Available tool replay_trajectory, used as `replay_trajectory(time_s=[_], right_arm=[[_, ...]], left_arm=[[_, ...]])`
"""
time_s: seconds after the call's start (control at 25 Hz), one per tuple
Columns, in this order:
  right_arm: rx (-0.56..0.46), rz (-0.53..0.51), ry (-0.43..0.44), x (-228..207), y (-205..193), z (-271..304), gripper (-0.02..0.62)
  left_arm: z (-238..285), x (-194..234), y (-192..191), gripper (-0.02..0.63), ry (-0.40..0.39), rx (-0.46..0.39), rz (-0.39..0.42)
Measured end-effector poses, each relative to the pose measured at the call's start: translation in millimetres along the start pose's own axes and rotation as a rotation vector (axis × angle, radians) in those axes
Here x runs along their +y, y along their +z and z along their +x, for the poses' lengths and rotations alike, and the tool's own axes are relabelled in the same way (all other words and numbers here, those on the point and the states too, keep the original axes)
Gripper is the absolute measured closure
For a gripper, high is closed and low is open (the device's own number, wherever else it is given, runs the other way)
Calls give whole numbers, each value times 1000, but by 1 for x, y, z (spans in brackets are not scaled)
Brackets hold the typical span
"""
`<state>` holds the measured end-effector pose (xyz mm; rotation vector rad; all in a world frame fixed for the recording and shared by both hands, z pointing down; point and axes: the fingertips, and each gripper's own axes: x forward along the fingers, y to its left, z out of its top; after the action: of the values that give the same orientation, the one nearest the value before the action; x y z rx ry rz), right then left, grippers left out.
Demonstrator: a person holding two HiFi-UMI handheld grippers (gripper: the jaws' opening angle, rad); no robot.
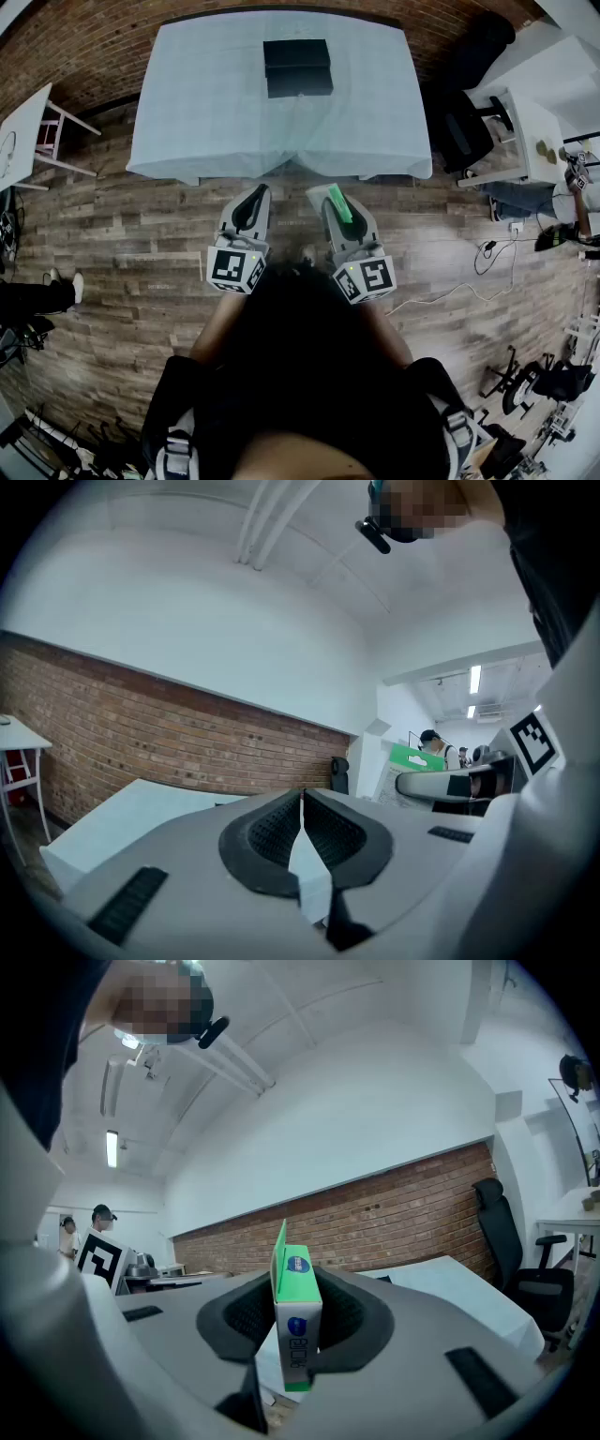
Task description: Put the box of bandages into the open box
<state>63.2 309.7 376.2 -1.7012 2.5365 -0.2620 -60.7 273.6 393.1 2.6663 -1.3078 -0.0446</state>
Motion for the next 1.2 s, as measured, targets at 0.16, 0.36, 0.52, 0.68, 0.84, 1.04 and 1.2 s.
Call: replay_trajectory(time_s=[0.16,0.36,0.52,0.68,0.84,1.04,1.2], right_arm=[[6,1,2,3,-1,-6,492],[-4,33,6,1,1,-7,492],[-13,42,14,-3,4,-9,492],[-16,35,26,-8,4,-12,492],[-5,35,37,-18,2,-15,492],[1,34,59,-38,3,-17,492],[21,34,79,-59,0,-21,492]], left_arm=[[-5,-5,-2,568,-4,4,-4],[-2,-8,-6,568,-8,14,-7],[1,-11,-9,568,-7,25,-11],[5,-16,-12,568,-5,34,-2],[11,-21,-13,568,12,43,7],[25,-31,-18,568,41,45,2],[41,-43,-23,568,66,40,-8]])
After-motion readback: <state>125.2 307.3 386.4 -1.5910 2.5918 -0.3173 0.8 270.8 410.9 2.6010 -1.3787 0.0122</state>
